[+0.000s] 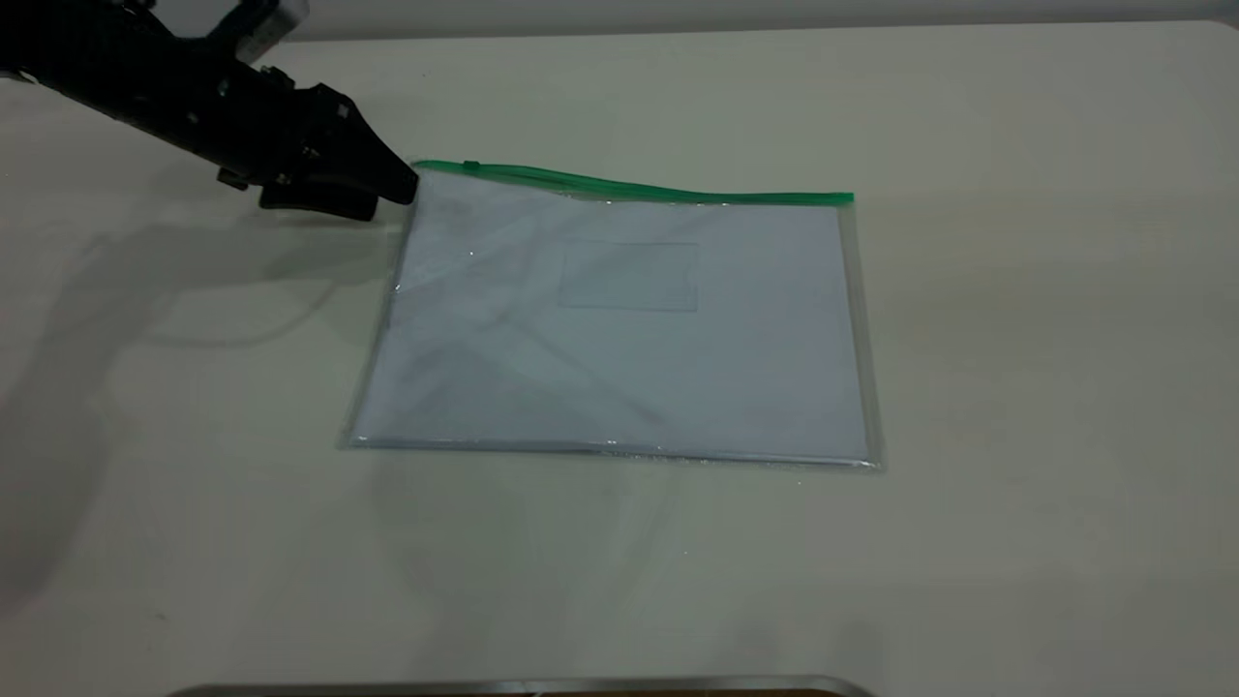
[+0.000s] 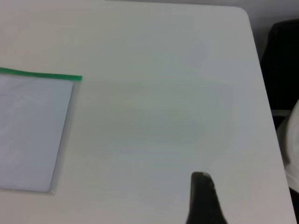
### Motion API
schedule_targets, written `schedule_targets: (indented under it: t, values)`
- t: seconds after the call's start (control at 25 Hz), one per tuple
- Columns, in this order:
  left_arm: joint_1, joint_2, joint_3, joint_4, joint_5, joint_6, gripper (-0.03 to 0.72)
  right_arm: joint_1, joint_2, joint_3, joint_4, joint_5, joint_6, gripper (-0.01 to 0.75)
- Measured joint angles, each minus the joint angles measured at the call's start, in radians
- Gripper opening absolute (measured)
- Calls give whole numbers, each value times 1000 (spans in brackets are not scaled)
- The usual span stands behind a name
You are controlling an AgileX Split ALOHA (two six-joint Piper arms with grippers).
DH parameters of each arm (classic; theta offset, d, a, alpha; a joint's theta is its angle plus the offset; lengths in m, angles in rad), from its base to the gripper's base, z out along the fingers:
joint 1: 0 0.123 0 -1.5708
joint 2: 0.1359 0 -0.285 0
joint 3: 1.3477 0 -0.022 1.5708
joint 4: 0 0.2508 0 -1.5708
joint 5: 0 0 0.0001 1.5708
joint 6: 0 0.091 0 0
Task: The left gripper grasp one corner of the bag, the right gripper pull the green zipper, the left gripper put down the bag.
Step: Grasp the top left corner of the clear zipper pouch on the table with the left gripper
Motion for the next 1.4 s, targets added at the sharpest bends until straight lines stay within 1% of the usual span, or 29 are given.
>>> schedule_targets:
  t: [0.32, 0.56, 0.68, 0.76, 0.84, 1.08, 1.12, 1.16, 1.28, 1.4]
  values:
    - [-52, 32, -40, -1, -12, 13, 590, 0, 0, 0, 4, -4, 0, 522]
    - [-69, 35, -41, -2, -36, 19, 590, 0, 0, 0, 6, -7, 0, 522]
    - [-80, 35, -41, -8, -36, 31, 569, 0, 0, 0, 7, -7, 0, 522]
    - [-89, 35, -42, -14, -36, 45, 517, 0, 0, 0, 7, -7, 0, 522]
    - [-94, 35, -42, -19, -36, 50, 441, 0, 0, 0, 7, -9, 0, 522]
    - [-96, 35, -42, -22, -34, 70, 112, 0, 0, 0, 7, -19, 0, 522]
    - [-96, 35, -43, -22, -28, 87, 73, 0, 2, -1, 7, -14, 0, 522]
    - [-96, 35, -45, -22, -21, 115, 55, 0, 8, -10, 8, 4, 0, 522]
    - [-96, 34, -68, -12, 26, 201, 53, 0, 56, -62, 15, 77, -7, 522]
    - [-98, 34, -146, 56, 134, 260, 53, 0, 145, -130, 55, 123, -47, 522]
